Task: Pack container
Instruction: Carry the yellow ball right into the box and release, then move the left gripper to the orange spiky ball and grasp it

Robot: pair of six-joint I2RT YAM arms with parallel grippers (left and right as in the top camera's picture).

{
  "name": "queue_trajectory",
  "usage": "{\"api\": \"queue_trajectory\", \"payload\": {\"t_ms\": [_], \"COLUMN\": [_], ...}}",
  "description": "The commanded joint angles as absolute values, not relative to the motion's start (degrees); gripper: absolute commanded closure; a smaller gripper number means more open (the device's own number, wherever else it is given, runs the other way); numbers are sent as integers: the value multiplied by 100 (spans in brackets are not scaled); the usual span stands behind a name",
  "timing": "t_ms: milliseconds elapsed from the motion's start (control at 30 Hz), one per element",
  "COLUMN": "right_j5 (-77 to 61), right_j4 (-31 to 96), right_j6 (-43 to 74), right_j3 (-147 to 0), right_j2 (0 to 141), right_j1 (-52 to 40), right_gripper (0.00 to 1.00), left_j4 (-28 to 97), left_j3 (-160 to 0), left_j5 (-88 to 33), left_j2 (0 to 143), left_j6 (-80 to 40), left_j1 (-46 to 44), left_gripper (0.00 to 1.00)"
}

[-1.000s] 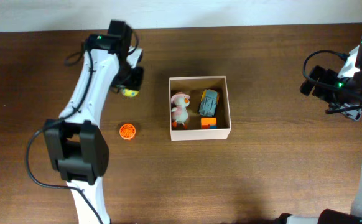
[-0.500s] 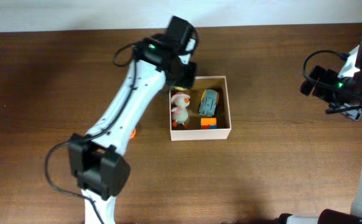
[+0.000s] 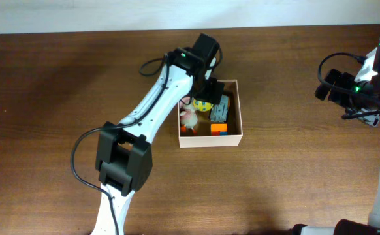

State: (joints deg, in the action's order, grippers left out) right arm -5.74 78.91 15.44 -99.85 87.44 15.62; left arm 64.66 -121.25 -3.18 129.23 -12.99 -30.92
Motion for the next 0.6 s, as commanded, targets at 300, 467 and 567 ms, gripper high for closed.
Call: {"api": "queue_trajectory", "payload": {"t_ms": [300,467,567], "right_j5": [-644,-644,-644], "right_j4": [7887,7887,7887], "right_j6": [1549,1549,1546], "right_j3": [-9948,-9948,-9948], "right_j2": [8785,8785,8785], "right_j1": [1581,1581,1581], "right_gripper": [1,1,1], "left_j4": [8589,9498,9671], "left_j3": [-14011,-13867,-13504], "left_j5": [-56,-60,-60], "left_j2": [12025,12020,11992], "left_j6": [-574,-681,-676], "left_j1": [-2311,-1761,-1525], "left_gripper": [1,1,1]}}
